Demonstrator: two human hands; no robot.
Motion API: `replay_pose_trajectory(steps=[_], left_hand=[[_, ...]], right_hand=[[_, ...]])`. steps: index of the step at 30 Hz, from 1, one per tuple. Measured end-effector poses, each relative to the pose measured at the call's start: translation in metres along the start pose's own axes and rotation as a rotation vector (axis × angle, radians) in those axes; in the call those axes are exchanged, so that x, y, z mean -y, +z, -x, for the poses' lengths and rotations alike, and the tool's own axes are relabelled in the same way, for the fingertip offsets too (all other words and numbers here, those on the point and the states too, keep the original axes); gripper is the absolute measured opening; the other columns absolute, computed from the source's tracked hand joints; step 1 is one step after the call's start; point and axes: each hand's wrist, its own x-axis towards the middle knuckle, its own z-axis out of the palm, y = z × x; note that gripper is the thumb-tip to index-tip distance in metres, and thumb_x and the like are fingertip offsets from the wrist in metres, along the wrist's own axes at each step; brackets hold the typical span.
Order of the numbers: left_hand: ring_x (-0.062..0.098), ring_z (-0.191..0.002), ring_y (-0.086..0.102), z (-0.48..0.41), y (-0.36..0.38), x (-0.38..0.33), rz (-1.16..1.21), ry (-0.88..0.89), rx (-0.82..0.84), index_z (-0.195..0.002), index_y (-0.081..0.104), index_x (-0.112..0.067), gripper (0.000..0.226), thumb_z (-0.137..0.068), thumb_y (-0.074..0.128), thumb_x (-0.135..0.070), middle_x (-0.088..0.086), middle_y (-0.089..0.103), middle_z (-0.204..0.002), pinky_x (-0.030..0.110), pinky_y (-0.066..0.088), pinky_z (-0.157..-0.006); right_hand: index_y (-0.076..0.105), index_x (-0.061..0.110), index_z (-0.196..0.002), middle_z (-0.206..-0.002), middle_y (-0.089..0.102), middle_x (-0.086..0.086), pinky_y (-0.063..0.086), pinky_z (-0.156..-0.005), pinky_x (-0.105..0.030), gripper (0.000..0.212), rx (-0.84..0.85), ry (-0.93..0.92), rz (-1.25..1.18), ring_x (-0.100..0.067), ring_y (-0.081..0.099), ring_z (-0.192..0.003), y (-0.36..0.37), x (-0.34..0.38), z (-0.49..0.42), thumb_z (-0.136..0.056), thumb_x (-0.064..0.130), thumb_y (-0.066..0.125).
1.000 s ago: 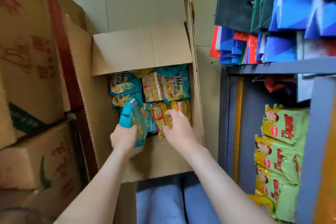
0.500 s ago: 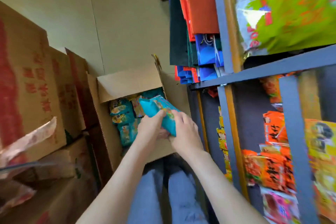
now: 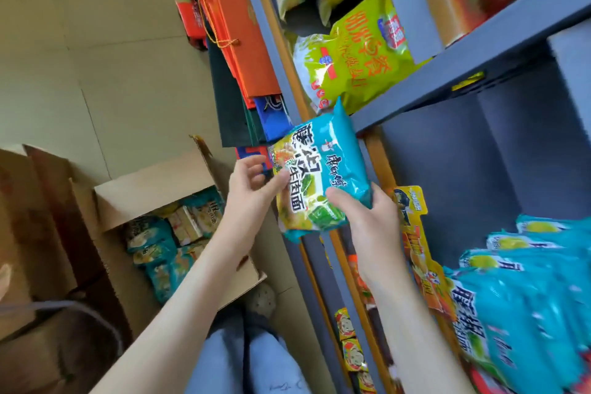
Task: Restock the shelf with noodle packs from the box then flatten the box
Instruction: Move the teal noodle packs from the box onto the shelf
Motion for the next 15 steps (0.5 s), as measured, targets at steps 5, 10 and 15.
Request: replay_pose_trajectory(steps=[5, 10, 15], left_hand=[[0.023, -0.105, 0.065, 0.021, 0.043, -0.011, 0.041, -0.133, 0.232, -0.115, 0.052, -0.016, 0.056, -0.075, 0.073, -0.05, 0.006, 0.067, -0.112, 0.051, 0.05, -0.094], [0.017, -0.099, 0.067, 0.041, 0.073, -0.024, -0.131, -0.043, 0.409, -0.112, 0.051, -0.023, 0.054, -0.073, 0.073, -0.053, -0.002, 0.069, -0.105, 0.044, 0.051, -0.093], [0.001, -0.085, 0.059, 0.049, 0.101, -0.034, -0.381, 0.07, 0.365, -0.111, 0.044, -0.022, 0.05, -0.077, 0.071, -0.047, -0.01, 0.061, -0.098, 0.02, 0.049, -0.073]], right_hand=[[0.066, 0.016, -0.09, -0.089, 0.073, -0.002, 0.054, -0.073, -0.032, 0.018, -0.142, -0.03, -0.194, -0.021, 0.07, -0.085, -0.049, 0.016, 0.019, -0.079, 0.002, 0.067], [0.063, 0.019, -0.09, -0.089, 0.072, 0.0, 0.053, -0.076, -0.034, 0.018, -0.243, -0.091, -0.217, -0.019, 0.068, -0.086, -0.084, 0.022, 0.031, -0.077, 0.008, 0.07], [0.063, 0.02, -0.096, -0.106, 0.061, -0.005, 0.048, -0.092, -0.038, 0.026, -0.281, -0.149, 0.222, -0.02, 0.062, -0.097, -0.122, 0.023, 0.013, -0.073, 0.028, 0.072]])
